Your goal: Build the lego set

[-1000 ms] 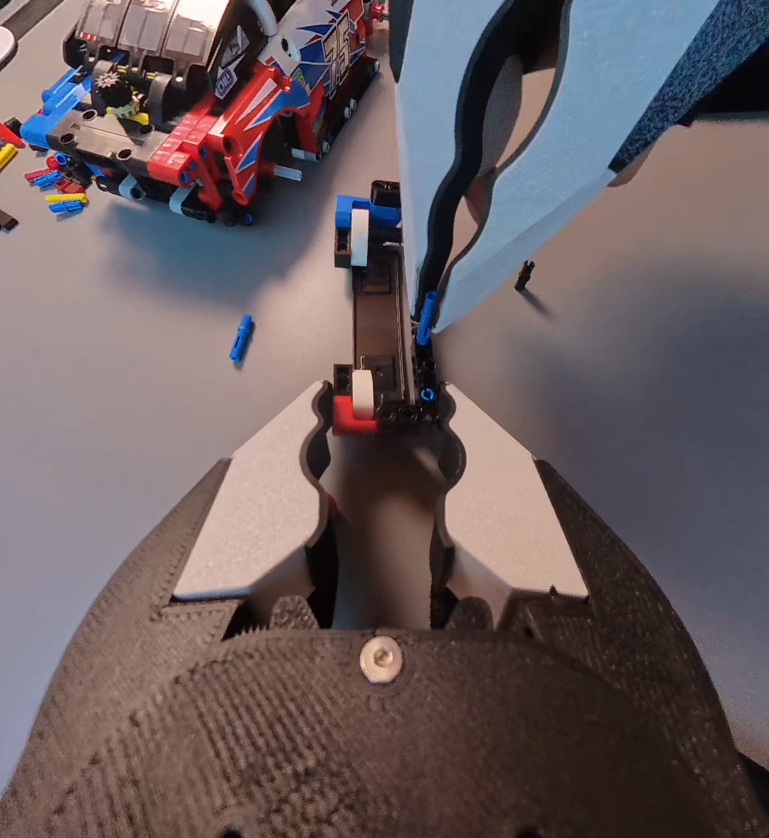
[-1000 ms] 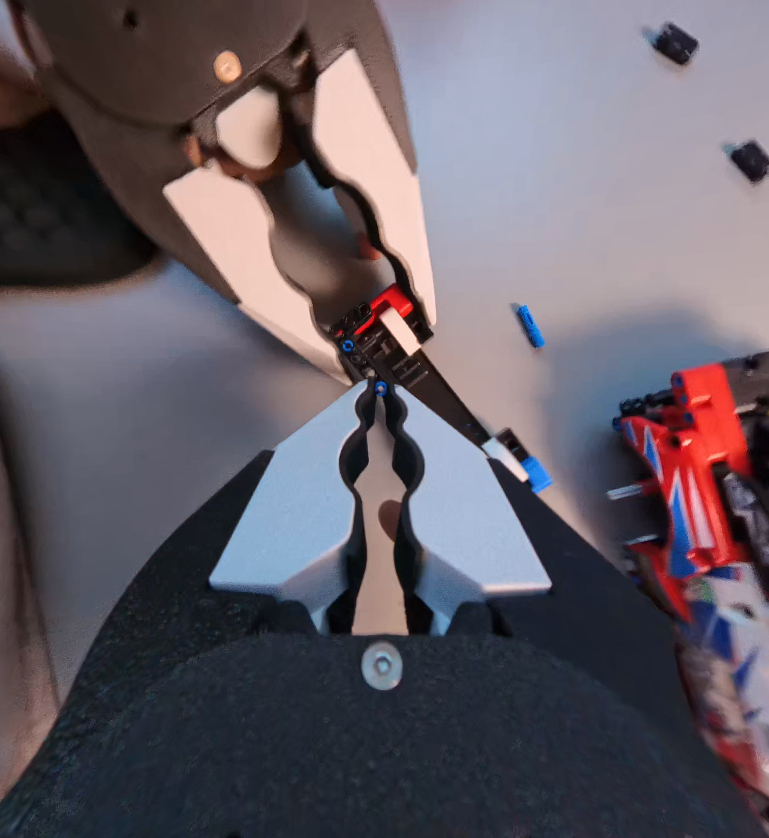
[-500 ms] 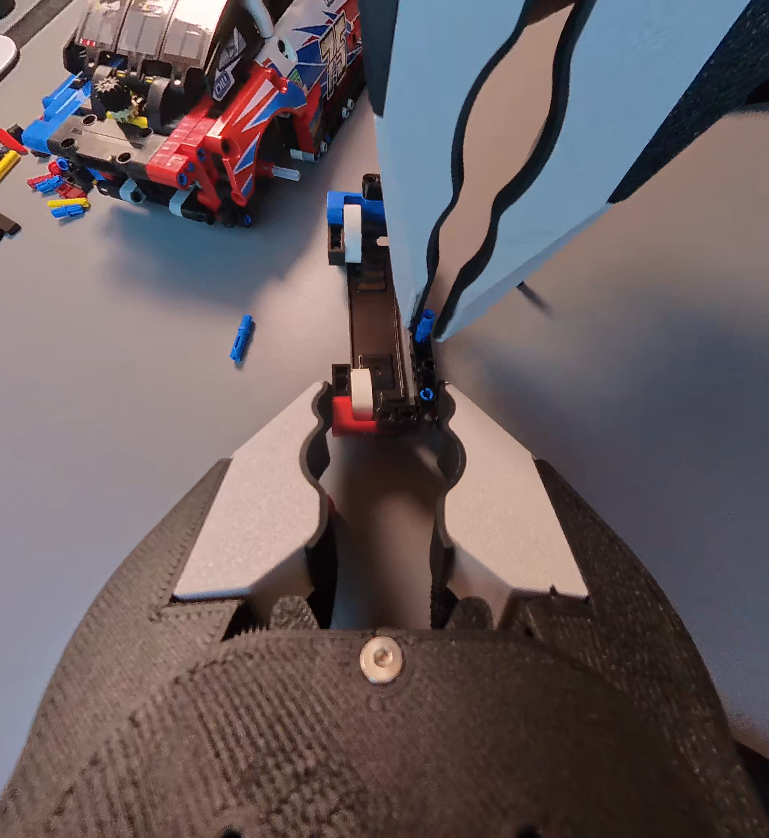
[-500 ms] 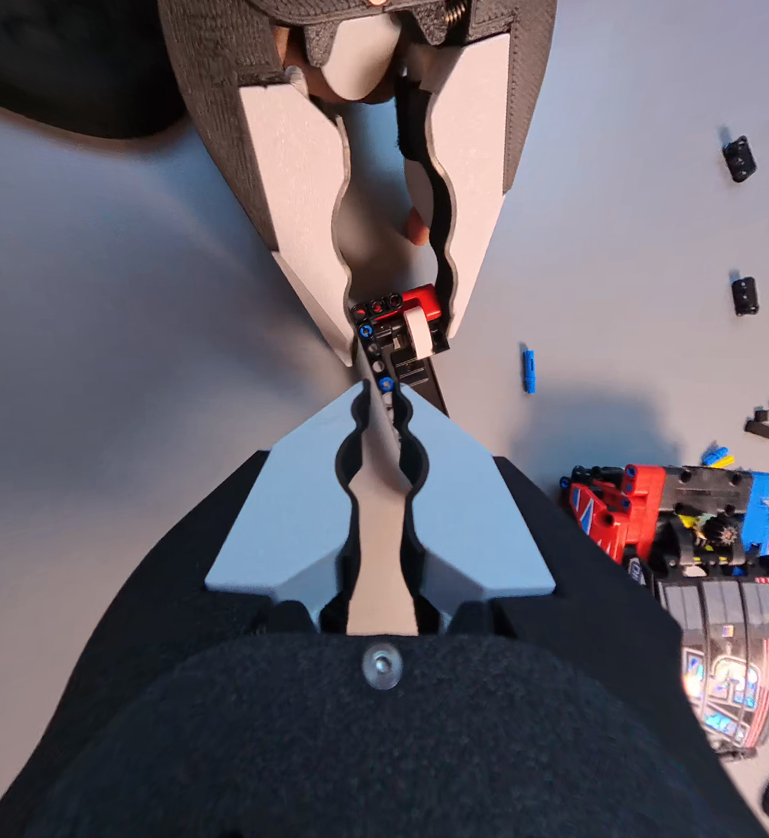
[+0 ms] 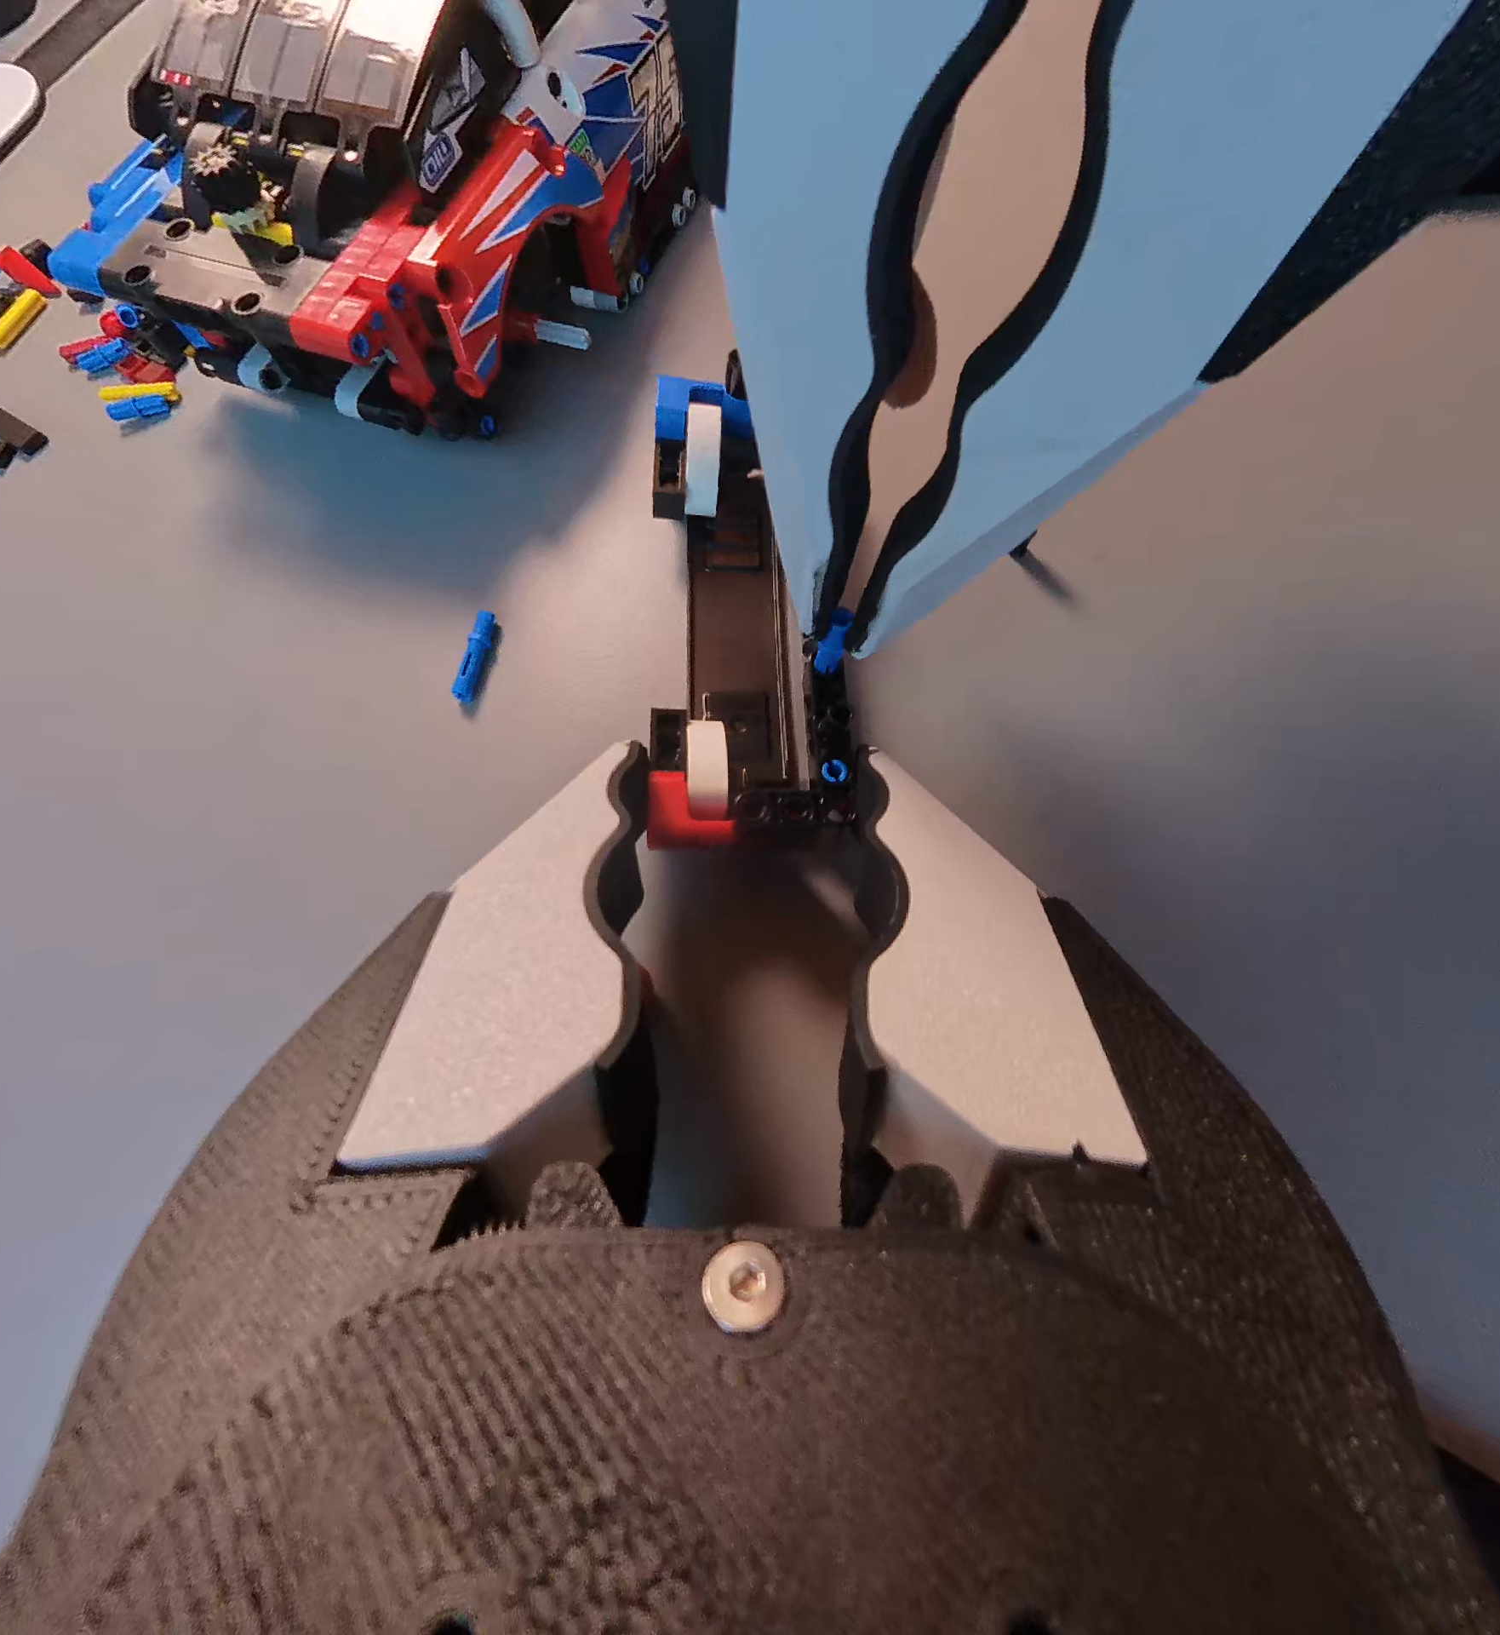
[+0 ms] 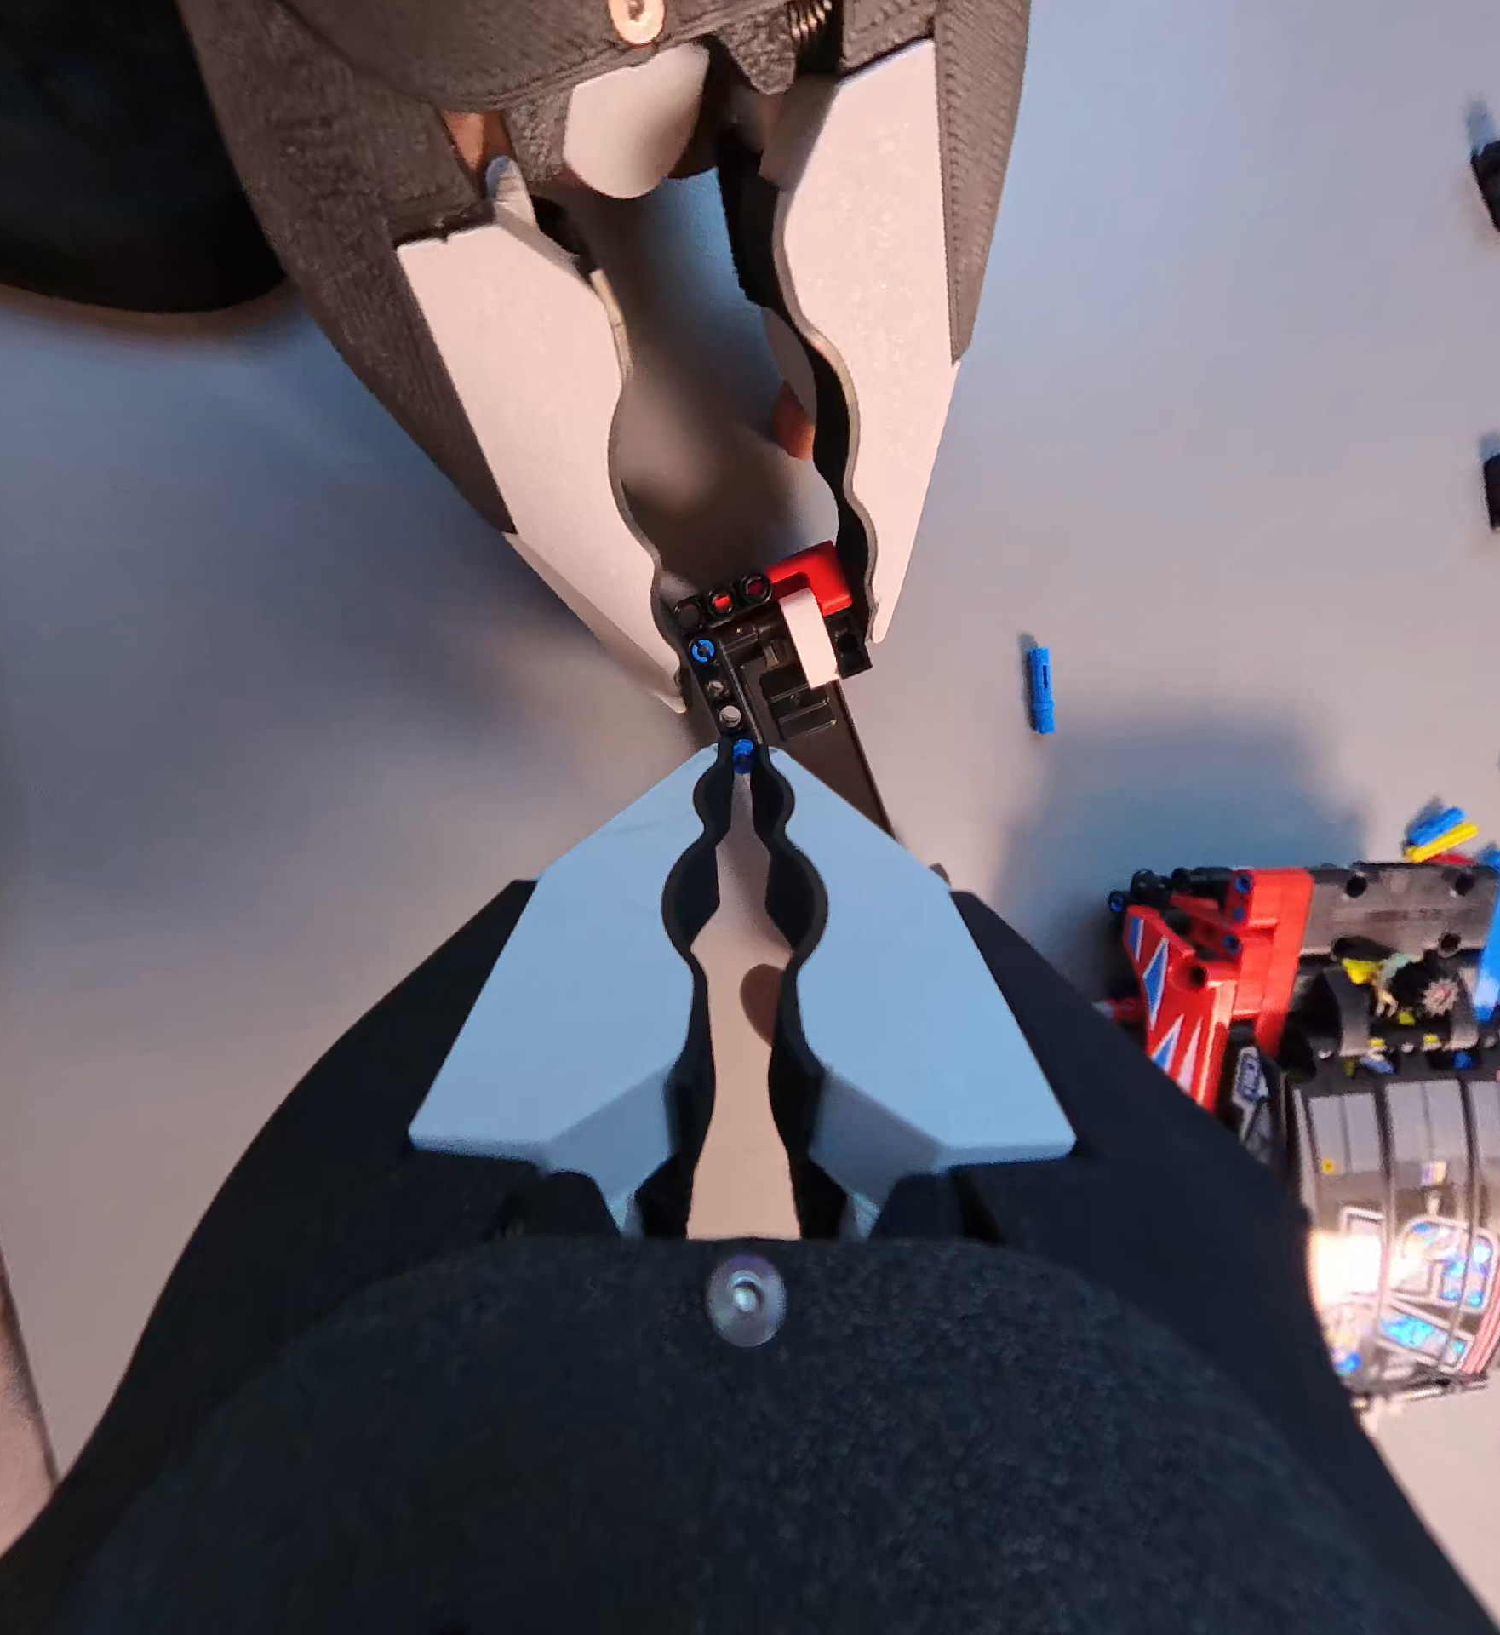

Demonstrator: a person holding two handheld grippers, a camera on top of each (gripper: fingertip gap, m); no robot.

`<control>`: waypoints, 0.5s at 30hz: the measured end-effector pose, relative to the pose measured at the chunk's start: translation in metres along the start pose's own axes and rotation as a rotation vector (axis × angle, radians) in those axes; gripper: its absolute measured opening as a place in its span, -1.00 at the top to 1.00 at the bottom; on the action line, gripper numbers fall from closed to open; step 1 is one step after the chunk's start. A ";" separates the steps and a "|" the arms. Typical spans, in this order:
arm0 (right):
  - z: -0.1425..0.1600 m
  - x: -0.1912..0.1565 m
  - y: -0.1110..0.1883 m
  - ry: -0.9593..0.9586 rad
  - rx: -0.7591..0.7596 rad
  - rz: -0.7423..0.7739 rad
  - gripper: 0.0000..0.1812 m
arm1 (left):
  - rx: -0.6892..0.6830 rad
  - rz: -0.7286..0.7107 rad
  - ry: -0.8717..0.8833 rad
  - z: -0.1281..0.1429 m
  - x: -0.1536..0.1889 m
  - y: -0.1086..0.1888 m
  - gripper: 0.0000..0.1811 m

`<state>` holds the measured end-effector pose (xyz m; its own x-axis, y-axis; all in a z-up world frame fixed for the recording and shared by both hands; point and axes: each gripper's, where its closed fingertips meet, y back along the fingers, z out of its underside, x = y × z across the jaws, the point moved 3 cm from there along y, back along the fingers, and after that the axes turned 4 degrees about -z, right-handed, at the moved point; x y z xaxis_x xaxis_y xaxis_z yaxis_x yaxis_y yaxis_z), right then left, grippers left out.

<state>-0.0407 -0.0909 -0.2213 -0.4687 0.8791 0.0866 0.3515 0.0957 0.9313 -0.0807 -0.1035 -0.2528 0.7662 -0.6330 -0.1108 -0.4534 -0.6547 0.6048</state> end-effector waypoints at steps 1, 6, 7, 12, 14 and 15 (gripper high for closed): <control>0.000 0.000 0.000 -0.031 -0.004 0.007 0.98 | 0.000 0.000 -0.001 0.000 0.000 0.000 0.51; 0.002 -0.002 -0.007 0.043 0.002 0.033 0.98 | 0.000 0.006 -0.004 0.000 0.001 0.000 0.51; 0.003 -0.002 -0.007 0.092 0.001 0.042 0.98 | 0.000 0.004 -0.009 0.000 0.001 0.000 0.51; 0.001 -0.003 -0.005 0.114 0.038 0.036 0.98 | 0.004 0.007 -0.018 0.000 0.001 0.001 0.51; 0.001 -0.006 -0.002 0.105 0.079 0.013 0.88 | 0.006 0.009 -0.023 0.000 0.002 0.001 0.51; 0.001 -0.008 0.002 0.105 0.107 0.010 0.85 | 0.006 0.011 -0.023 0.000 0.002 0.001 0.51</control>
<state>-0.0358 -0.0973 -0.2208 -0.5451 0.8271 0.1370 0.4384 0.1419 0.8875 -0.0799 -0.1058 -0.2526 0.7503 -0.6497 -0.1227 -0.4646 -0.6500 0.6014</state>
